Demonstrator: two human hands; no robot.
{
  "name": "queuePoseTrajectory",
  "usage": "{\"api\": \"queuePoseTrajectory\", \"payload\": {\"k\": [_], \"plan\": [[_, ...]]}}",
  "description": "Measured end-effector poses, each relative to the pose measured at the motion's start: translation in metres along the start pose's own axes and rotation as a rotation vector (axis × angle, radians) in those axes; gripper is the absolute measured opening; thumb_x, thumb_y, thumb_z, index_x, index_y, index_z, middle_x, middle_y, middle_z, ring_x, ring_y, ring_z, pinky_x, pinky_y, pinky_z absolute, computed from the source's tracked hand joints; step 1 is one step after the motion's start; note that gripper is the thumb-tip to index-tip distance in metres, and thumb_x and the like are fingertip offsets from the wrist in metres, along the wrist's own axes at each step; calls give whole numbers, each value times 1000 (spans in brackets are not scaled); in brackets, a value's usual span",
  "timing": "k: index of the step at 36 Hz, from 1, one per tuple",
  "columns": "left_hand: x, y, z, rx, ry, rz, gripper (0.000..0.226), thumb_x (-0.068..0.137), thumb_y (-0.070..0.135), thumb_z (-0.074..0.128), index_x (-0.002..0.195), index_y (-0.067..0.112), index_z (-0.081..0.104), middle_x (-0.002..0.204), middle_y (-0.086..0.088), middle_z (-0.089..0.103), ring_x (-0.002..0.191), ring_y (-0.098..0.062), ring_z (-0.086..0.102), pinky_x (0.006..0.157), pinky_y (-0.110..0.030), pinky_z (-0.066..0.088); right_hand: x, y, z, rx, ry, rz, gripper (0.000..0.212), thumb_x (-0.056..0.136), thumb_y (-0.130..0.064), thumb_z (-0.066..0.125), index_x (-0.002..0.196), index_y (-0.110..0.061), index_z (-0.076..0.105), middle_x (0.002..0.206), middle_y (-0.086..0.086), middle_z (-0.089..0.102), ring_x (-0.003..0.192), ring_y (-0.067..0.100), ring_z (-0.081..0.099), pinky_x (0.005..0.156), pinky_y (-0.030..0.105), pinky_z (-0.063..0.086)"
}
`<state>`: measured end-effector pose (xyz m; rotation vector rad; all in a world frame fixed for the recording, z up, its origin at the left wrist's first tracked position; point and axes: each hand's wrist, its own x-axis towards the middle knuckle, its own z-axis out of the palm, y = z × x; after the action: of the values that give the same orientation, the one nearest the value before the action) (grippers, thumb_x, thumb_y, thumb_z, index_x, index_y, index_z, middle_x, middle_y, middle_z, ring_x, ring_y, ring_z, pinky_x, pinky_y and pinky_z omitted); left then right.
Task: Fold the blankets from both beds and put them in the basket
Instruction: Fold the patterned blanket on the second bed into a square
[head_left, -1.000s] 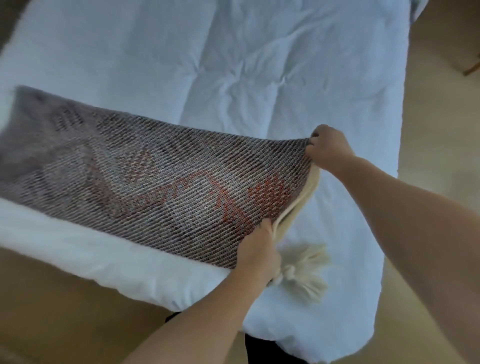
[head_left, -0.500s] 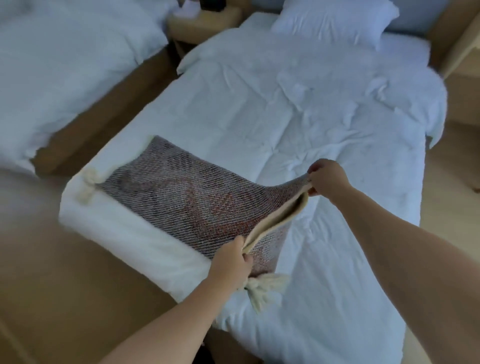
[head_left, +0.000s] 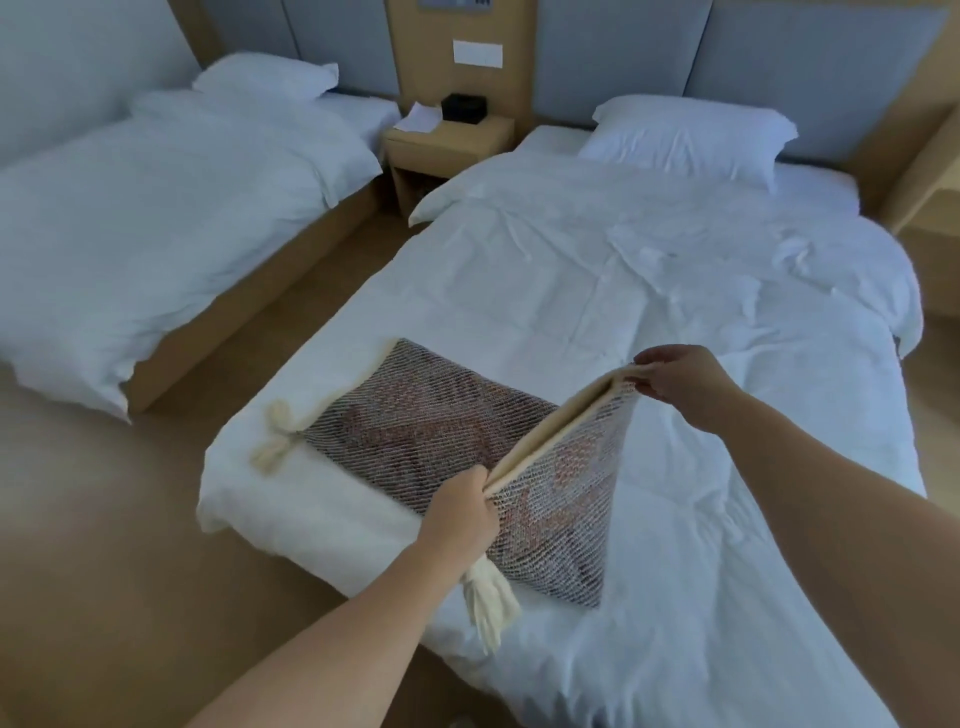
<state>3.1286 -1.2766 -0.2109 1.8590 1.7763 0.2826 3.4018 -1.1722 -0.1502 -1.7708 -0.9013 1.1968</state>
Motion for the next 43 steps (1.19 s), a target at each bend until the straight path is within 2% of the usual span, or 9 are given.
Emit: {"api": "queuePoseTrajectory", "payload": {"k": [6,8,11,15,18,28,33,37,43], "plan": [[6,-34,-25,-67,24,8,18,93,7,44,78,16,40,74,2,42,63,-11,39,54,-24,31,9,2,29,-192,12,-90,35,81,13,52,76,-16,71,91,26,69,92,39,67,91,54,52],[9,-41,-29,-69,28,9,11,94,8,43,85,14,45,78,1,45,67,-14,44,57,-25,35,17,1,38,-212,25,-115,33,82,11,50,75,-15,70,85,22,69,89,37,69,87,47,56],[15,-48,-35,-71,49,-14,8,96,10,42,90,14,47,82,0,48,72,-14,48,58,-23,36,25,-6,48,-309,55,-194,23,86,4,48,84,-10,66,86,21,68,80,34,66,65,30,56],[22,-53,-43,-43,103,-85,8,97,11,41,93,14,48,85,0,51,74,-14,50,62,-26,39,41,-18,65,-473,70,-330,18,91,-4,49,97,-5,66,85,12,60,75,29,54,66,31,40],[28,-56,-49,-14,136,-105,10,99,13,39,100,14,49,87,3,51,79,-14,52,65,-25,41,55,-25,76,-465,45,-360,17,94,-10,47,99,-5,62,91,11,59,82,28,54,71,33,42],[58,-84,-76,-8,259,-138,22,102,19,33,110,12,52,88,1,56,76,-15,53,63,-26,38,86,-51,114,-462,6,-442,25,99,-20,42,82,-5,51,69,2,50,67,23,47,57,34,32],[80,-118,-88,-46,186,-165,23,103,22,32,113,14,51,87,6,53,75,-12,52,65,-27,40,107,-60,154,-483,-20,-458,27,99,-22,41,75,-12,47,68,3,49,62,19,44,52,30,32],[103,-161,-95,-90,56,-152,15,102,20,33,108,21,47,82,11,49,72,-5,50,57,-21,35,124,-57,198,-510,-7,-457,28,100,-26,39,81,-8,49,69,5,51,62,21,46,53,32,34],[149,-243,-100,-142,-115,-187,13,99,15,40,107,21,48,85,2,53,71,-15,52,60,-28,39,158,-39,277,-606,57,-417,27,101,-30,37,91,-10,52,71,4,54,66,26,51,55,33,34]]}}
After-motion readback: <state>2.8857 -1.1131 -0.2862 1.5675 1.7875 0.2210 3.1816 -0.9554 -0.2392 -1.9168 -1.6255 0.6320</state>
